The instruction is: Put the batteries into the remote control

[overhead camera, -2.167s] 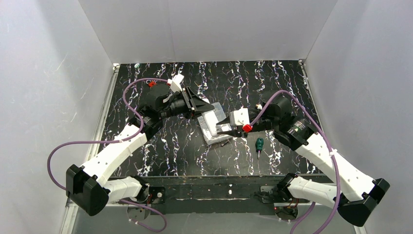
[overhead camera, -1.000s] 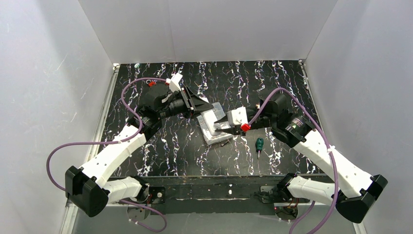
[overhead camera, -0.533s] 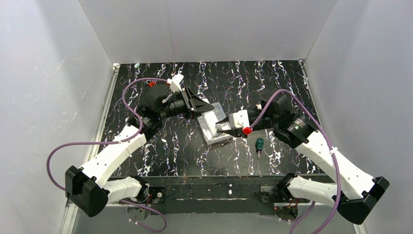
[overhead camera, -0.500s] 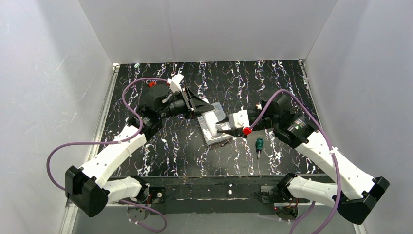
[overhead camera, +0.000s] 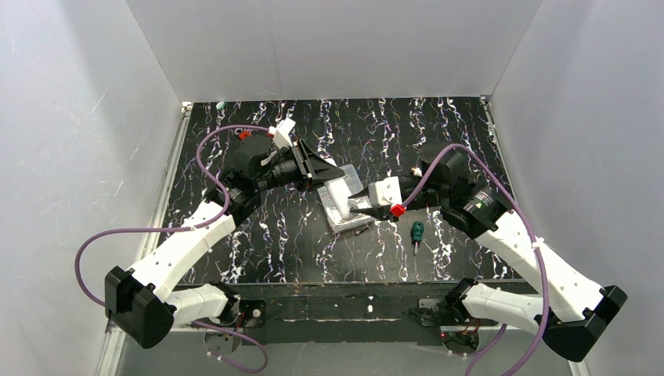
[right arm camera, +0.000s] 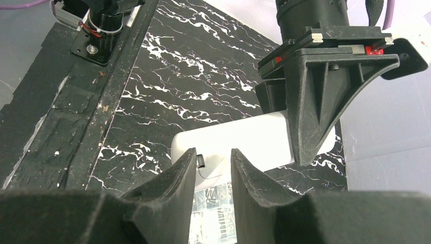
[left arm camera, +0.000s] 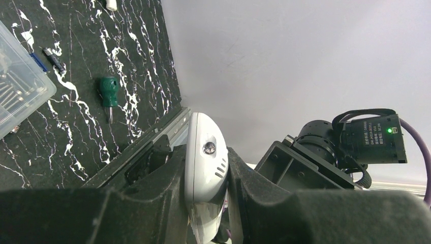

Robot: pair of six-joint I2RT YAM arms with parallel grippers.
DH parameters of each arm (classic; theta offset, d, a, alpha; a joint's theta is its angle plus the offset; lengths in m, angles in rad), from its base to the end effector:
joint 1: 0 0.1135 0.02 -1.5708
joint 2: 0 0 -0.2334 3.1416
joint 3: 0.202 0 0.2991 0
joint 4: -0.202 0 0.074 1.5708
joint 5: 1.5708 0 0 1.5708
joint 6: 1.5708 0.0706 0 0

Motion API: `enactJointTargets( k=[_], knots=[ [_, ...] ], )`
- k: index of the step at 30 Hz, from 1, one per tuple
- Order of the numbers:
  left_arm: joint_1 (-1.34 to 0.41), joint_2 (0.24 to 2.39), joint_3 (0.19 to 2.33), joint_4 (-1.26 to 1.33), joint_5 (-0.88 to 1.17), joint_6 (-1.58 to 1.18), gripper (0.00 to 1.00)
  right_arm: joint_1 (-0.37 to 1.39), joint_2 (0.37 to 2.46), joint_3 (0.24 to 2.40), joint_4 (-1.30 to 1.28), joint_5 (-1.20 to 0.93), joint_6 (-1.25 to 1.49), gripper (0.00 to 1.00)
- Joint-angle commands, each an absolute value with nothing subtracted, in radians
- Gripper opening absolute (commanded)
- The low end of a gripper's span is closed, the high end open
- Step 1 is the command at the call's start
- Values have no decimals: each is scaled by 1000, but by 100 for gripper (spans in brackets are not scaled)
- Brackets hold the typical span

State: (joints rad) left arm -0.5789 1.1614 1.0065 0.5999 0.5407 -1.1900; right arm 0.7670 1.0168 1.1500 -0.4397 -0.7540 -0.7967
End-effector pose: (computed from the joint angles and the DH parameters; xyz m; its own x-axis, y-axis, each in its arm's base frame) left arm 0.2708 -0.2204 0.3996 -0.6626 -0.5178 -0.5412 0.6534 -0.0464 -0.7556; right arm 0.1819 0.2425 0.3725 0.5459 -0.1978 -0.8142 -0.8375 -0.0994 -0.5373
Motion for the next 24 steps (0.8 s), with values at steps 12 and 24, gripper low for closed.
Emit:
enactJointTargets(
  k=[12, 24],
  knots=[
    [-589, 1127, 1017, 674, 627, -1220, 0, 757, 1011, 1151, -295, -648, -776, 38],
    [-589, 1126, 1018, 664, 633, -1216, 0, 755, 983, 1166, -285, -676, -769, 39]
  ],
)
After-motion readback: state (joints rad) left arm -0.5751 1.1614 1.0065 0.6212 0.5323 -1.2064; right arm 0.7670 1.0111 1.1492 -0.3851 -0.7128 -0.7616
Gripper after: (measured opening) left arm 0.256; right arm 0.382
